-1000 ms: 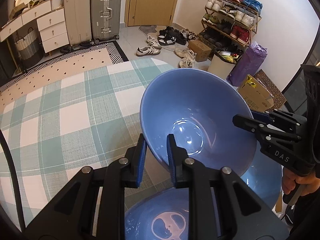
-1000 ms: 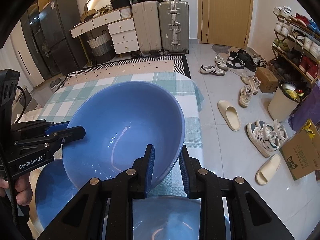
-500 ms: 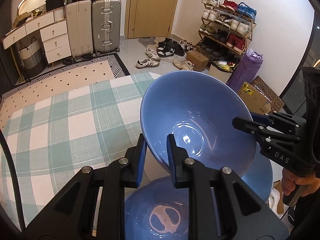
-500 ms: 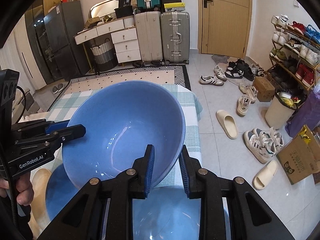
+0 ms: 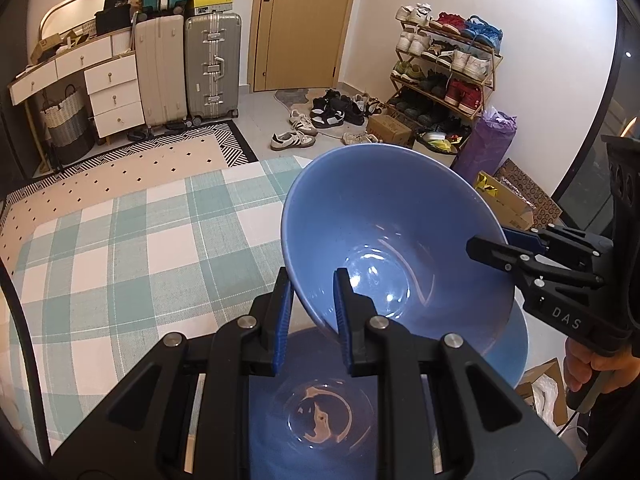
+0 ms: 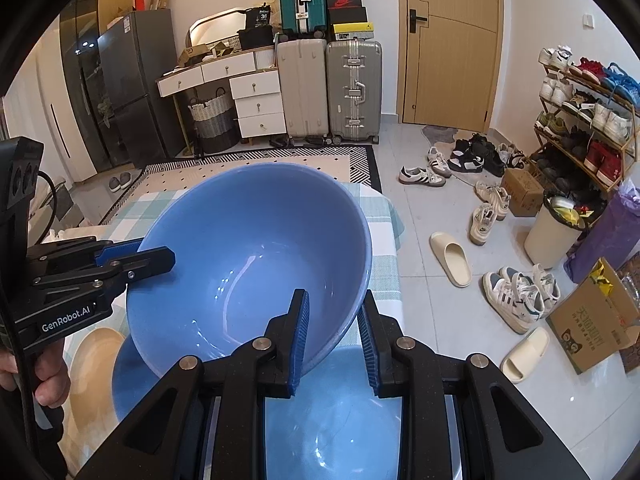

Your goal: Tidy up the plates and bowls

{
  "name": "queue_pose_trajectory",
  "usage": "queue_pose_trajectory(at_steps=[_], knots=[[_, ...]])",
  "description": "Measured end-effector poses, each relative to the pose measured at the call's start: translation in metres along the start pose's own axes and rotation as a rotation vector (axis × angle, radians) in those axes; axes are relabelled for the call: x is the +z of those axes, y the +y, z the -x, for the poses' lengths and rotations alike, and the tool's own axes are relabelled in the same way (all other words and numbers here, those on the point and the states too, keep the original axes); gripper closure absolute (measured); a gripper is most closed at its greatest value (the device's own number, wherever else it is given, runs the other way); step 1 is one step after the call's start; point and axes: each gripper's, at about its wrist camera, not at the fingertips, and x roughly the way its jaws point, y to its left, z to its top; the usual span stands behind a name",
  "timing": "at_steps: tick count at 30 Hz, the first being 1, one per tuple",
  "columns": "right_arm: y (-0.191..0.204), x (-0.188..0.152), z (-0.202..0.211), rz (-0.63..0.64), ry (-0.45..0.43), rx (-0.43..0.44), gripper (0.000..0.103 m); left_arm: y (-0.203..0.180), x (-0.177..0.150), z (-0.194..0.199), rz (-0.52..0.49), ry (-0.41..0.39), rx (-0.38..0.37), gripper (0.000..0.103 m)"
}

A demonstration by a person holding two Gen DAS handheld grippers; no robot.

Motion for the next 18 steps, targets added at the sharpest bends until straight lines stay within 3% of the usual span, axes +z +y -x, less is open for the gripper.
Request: queue_pose_trajectory(at_steps=[18], knots=[[0.029,-0.026,0.037,0.029,-0.037,0.023,0.078,-0.009,-0.038,0.065,-0.002,-0.034,0.035,0.086]])
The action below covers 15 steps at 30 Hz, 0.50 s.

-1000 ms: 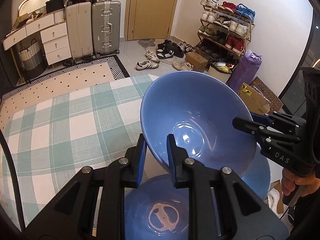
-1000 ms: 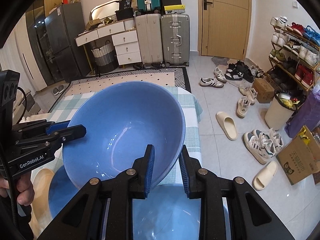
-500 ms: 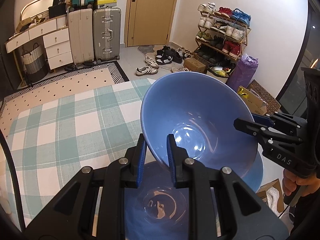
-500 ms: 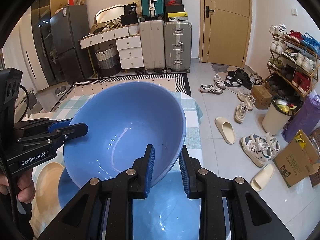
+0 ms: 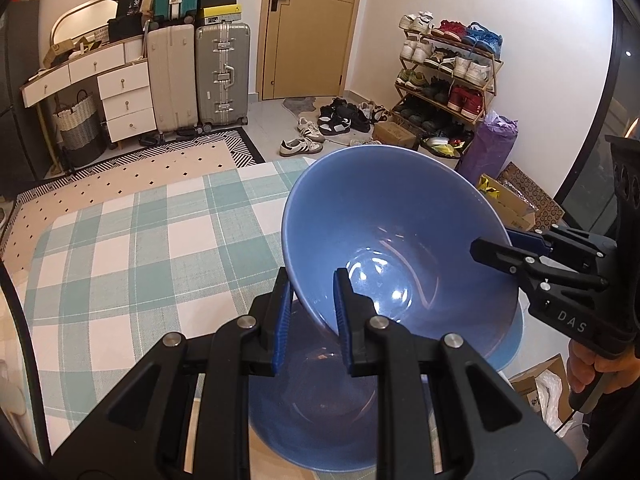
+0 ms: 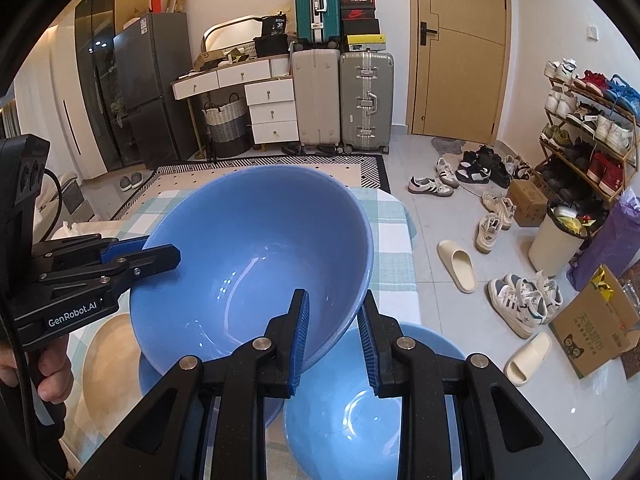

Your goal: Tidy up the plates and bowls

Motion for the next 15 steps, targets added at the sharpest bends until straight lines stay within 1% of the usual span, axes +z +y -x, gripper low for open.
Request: queue_pose_trajectory(at_steps=[15], knots=[[0.027,-0.022,0.028,0.023,-0.018,0.018,0.078,-0.010,-0.038,0.052,0.000,-0.020,0.029,0.086]])
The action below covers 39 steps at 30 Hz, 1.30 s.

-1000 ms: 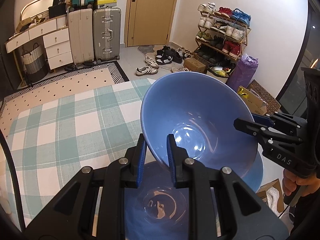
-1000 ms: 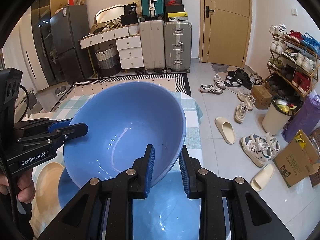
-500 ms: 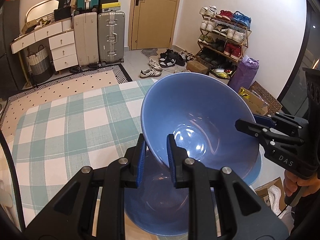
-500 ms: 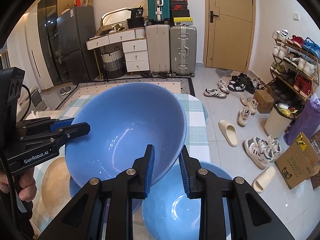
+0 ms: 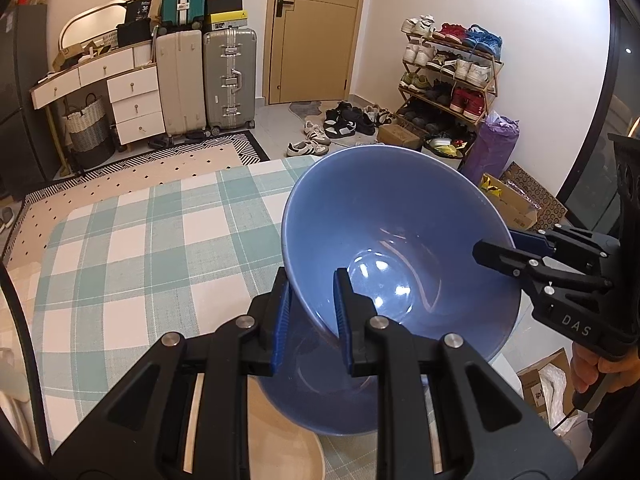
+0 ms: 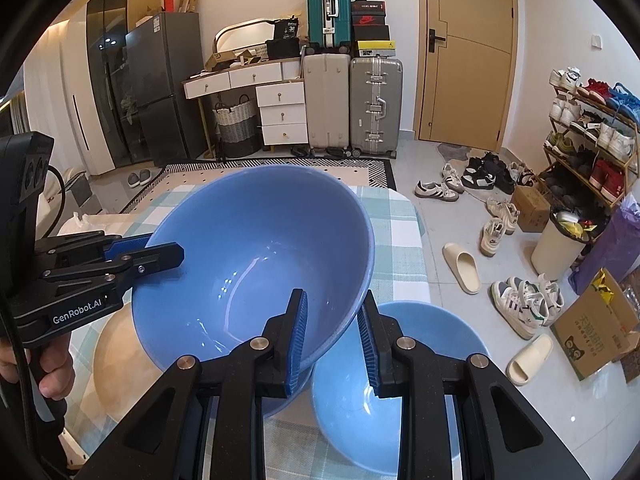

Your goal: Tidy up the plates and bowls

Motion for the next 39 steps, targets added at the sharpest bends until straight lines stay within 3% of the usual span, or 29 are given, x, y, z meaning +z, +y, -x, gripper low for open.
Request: queue_pose_trajectory(at_steps=[15,39], knots=[[0.020,-0.019,0.009,0.003,0.004,0.030,0.077,-0.005,-0.030,0.027,-0.005,0.003,0.033,0.086],[0.039,-0.035,-0.024,0.022,0.061,0.053,0.076,0.018,-0.055,0.008,0.012,0.051,0.090,0.086]])
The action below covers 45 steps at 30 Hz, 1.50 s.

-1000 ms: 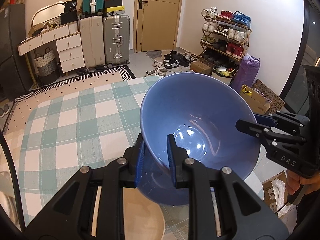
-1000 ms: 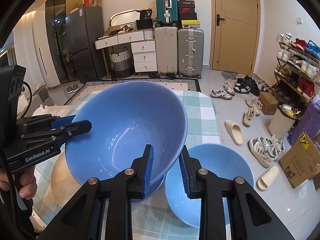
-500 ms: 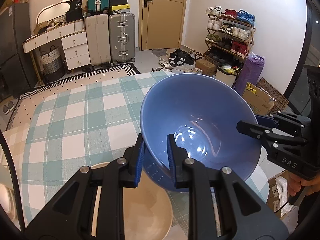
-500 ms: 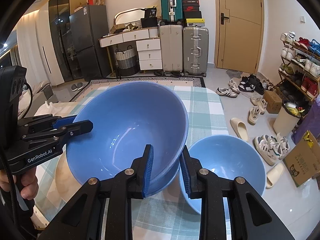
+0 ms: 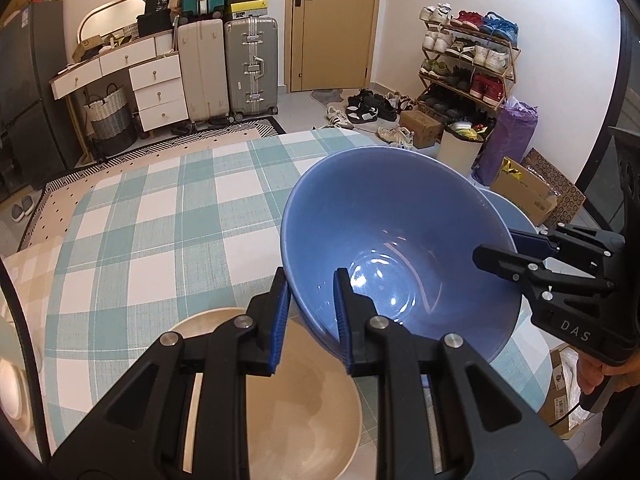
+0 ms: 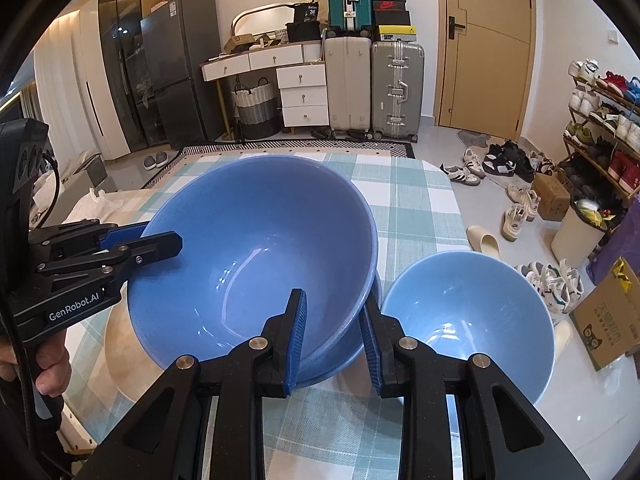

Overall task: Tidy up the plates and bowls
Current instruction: 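Lower the large blue bowl onto the tablecloth beside the light blue bowl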

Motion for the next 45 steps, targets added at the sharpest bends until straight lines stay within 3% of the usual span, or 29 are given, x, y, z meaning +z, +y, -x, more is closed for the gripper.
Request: queue_pose_trajectory(at_steps=[25,45], knots=[[0.001,-0.017,-0.039,0.036,0.045,-0.051,0.075,0.019,-0.017,-0.058,-0.001,0.043,0.018,0.083],[0.000,-0.022,-0.054,0.039,0.065,-0.060,0.064,0.013,-0.022,-0.098,-0.043,0.083,0.062,0.082]])
